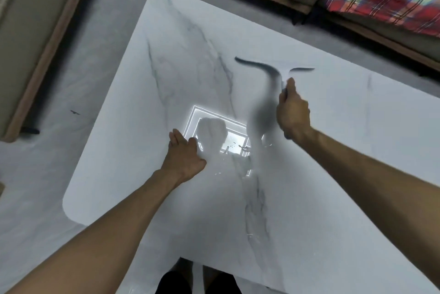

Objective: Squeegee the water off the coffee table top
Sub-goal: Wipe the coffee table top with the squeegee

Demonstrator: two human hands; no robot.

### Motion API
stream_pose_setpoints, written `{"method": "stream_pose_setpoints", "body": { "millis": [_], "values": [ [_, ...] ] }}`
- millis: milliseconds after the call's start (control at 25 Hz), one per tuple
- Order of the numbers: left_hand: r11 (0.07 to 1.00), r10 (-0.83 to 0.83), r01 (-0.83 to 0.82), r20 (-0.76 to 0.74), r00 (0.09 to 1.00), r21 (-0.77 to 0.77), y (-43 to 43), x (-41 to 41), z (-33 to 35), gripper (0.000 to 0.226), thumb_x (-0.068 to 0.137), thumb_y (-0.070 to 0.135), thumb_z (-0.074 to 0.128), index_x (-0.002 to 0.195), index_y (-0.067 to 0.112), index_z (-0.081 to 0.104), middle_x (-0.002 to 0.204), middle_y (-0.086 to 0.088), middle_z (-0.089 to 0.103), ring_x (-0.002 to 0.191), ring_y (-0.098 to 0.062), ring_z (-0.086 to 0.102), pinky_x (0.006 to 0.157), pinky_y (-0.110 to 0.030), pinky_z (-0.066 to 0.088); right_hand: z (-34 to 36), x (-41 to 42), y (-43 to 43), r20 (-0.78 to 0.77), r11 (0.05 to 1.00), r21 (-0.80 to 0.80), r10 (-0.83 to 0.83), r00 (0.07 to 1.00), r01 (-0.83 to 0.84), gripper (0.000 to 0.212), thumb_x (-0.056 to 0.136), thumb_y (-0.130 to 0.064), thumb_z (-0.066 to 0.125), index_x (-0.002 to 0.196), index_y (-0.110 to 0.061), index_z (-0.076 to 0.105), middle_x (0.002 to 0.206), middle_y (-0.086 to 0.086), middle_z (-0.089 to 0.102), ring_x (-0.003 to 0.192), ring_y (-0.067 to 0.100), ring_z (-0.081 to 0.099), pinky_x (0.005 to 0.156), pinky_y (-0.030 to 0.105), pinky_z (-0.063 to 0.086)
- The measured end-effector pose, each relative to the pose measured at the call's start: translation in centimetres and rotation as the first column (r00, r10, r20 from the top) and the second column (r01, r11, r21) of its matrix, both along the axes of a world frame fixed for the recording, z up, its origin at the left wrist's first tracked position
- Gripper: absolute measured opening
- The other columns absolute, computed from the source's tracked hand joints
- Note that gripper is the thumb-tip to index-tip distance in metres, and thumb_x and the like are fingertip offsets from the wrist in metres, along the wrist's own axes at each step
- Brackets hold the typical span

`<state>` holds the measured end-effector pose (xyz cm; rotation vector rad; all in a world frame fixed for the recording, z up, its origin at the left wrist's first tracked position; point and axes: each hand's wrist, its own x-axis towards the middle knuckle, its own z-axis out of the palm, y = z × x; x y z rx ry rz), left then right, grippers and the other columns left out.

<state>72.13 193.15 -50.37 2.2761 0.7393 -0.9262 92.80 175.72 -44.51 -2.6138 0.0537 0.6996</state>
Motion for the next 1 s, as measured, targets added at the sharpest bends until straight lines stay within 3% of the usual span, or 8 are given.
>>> {"method": "stream_pose_setpoints", "body": {
  "millis": [80, 200, 360, 480, 640, 800, 880, 1000],
  "values": [
    [1.0, -0.02, 0.02, 0.012, 1.0, 0.013, 0.0, -0.1, 0.2, 0.06, 0.086, 0.032, 0.05, 0.136, 0.005, 0.033, 0.154, -0.037, -0.01, 0.145, -0.046, -0.013, 0.119, -0.043, 0.009, -0.2, -4.1, -2.6, 0.035, 0.993, -0.038, 0.117, 0.993, -0.116, 0.049, 0.101, -0.031, 0.029, 0.149, -0.034, 0.022, 0.09, 0.014, 0.061, 0.077, 0.038, 0.056, 0.071, 0.038, 0.043],
    [0.999, -0.03, 0.029, 0.041, 0.999, 0.023, 0.3, -0.7, 0.3, 0.057, 0.088, 0.038, 0.054, 0.129, 0.001, 0.039, 0.155, -0.035, -0.003, 0.147, -0.043, -0.008, 0.12, -0.044, 0.011, 0.3, -9.9, -6.2, 0.018, 0.961, -0.039, 0.274, 0.962, -0.273, 0.05, 0.101, -0.029, 0.031, 0.15, -0.036, 0.02, 0.074, 0.005, 0.06, 0.066, 0.03, 0.054, 0.064, 0.035, 0.041],
    [0.999, -0.035, 0.036, 0.111, 0.993, -0.004, -0.4, -3.2, 1.0, 0.035, 0.09, 0.029, 0.054, 0.111, 0.002, 0.049, 0.151, -0.027, 0.021, 0.145, -0.036, 0.015, 0.115, -0.042, 0.025, 1.3, -15.5, -11.1, -0.047, 0.916, -0.145, 0.371, 0.927, -0.374, 0.05, 0.103, -0.032, 0.027, 0.15, -0.04, 0.017, 0.074, 0.003, 0.06, 0.065, 0.027, 0.055, 0.062, 0.036, 0.046],
    [0.999, -0.05, 0.054, 0.221, 0.974, -0.011, -2.0, -6.2, 1.9, 0.018, 0.088, 0.019, 0.052, 0.1, 0.006, 0.052, 0.116, -0.011, 0.046, 0.109, -0.031, 0.05, 0.095, -0.037, 0.041, 2.7, -18.4, -14.3, -0.091, 0.9, -0.221, 0.365, 0.926, -0.376, 0.048, 0.103, -0.036, 0.024, 0.15, -0.04, 0.018, 0.075, 0.001, 0.059, 0.064, 0.024, 0.052, 0.059, 0.033, 0.041],
    [0.998, 0.057, -0.058, 0.273, 0.96, -0.004, -2.4, -8.9, 3.4, 0.019, 0.089, 0.02, 0.055, 0.106, 0.013, 0.05, 0.102, 0.002, 0.051, 0.089, -0.024, 0.056, 0.078, -0.034, 0.046, 5.1, -20.3, -17.0, -0.134, 0.873, -0.296, 0.363, 0.922, -0.387, 0.047, 0.102, -0.039, 0.02, 0.149, -0.041, 0.019, 0.079, 0.001, 0.063, 0.069, 0.026, 0.057, 0.06, 0.035, 0.045],
    [0.971, 0.24, -0.227, 0.355, 0.903, -0.08, -1.4, -10.9, 5.0, 0.014, 0.085, 0.011, 0.063, 0.089, 0.02, 0.053, 0.077, 0.009, 0.059, 0.071, -0.015, 0.058, 0.063, -0.031, 0.049, 7.2, -21.3, -16.2, -0.051, 0.869, -0.283, 0.409, 0.911, -0.406, 0.049, 0.1, -0.049, 0.022, 0.146, -0.035, 0.025, 0.09, -0.003, 0.065, 0.077, 0.029, 0.061, 0.063, 0.035, 0.041],
    [0.927, 0.371, -0.361, 0.356, 0.858, -0.099, -0.1, -12.7, 5.3, 0.014, 0.084, 0.012, 0.066, 0.083, 0.02, 0.056, 0.071, 0.012, 0.06, 0.066, -0.011, 0.059, 0.058, -0.029, 0.047, 7.5, -22.4, -13.4, -0.027, 0.814, -0.188, 0.555, 0.831, -0.55, 0.049, 0.099, -0.053, 0.022, 0.145, -0.036, 0.027, 0.102, -0.006, 0.067, 0.084, 0.027, 0.064, 0.066, 0.036, 0.046],
    [0.884, 0.418, -0.464, 0.357, 0.835, 0.05, 2.1, -16.3, 4.9, 0.006, 0.094, 0.019, 0.053, 0.089, 0.021, 0.056, 0.076, 0.006, 0.064, 0.066, -0.014, 0.059, 0.056, -0.03, 0.043, 5.9, -26.0, -7.1, -0.021, 0.572, -0.009, 0.82, 0.572, -0.82, 0.046, 0.101, -0.048, 0.022, 0.146, -0.039, 0.023, 0.107, -0.004, 0.065, 0.087, 0.026, 0.064, 0.066, 0.034, 0.048]
  ]
}}
